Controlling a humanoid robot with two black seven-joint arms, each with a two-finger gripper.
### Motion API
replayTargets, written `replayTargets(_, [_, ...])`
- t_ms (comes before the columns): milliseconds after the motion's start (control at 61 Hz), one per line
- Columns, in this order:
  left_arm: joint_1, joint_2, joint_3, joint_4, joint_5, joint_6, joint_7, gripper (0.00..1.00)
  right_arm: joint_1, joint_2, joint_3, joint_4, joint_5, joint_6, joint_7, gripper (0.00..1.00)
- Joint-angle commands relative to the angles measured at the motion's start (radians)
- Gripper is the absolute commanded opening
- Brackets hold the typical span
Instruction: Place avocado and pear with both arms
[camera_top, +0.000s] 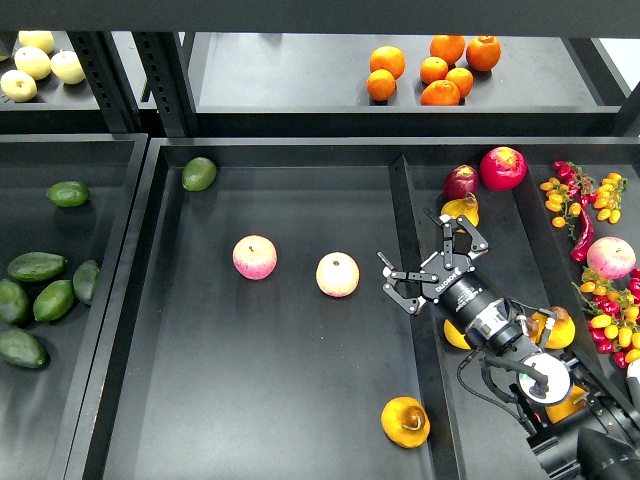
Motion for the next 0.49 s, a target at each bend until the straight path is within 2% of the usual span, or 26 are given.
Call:
replayTargets(0, [0.0, -0.017, 0.002, 0.013, -0.001, 0.0, 0.0, 0.32, 0.0, 0.0, 0.0, 0.001, 0.0, 0.0, 0.0, 0.99])
replayTargets(476, [0.0, -0.042, 0.004, 0.024, -0.001, 0.0, 0.0, 0.33, 0.0, 0.0, 0.002, 0.001, 0.0, 0.0, 0.0, 0.99])
